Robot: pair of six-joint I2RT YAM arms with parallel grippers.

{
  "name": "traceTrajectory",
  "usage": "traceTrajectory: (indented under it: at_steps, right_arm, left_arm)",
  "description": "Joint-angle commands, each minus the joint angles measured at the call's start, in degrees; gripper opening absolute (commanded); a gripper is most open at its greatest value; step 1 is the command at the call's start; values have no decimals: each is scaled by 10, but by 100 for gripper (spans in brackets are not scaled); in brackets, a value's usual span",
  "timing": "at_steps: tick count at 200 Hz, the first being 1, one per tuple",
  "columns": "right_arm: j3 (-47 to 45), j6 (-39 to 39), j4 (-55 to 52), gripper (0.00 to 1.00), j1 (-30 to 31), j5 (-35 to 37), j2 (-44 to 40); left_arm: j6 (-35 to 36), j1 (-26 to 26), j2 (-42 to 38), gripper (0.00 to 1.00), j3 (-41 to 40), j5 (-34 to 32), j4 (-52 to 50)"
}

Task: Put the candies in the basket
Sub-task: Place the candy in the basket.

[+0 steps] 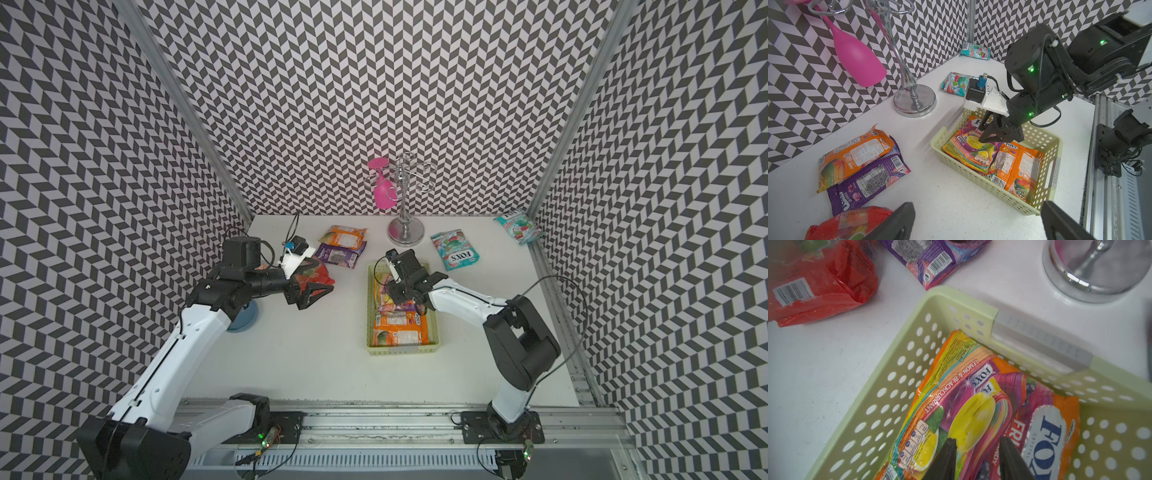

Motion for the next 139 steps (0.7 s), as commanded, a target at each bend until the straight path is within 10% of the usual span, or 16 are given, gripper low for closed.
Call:
traceTrajectory:
  at_steps: [1, 139]
  right_arm:
    - [-19, 52, 14, 37, -3, -31, 10]
    - [19, 59, 21, 43, -5, -4, 1]
  left_arm:
    - [-5, 4, 0, 99, -2, 8, 9]
    - [-28, 4, 15, 99, 5, -17, 25]
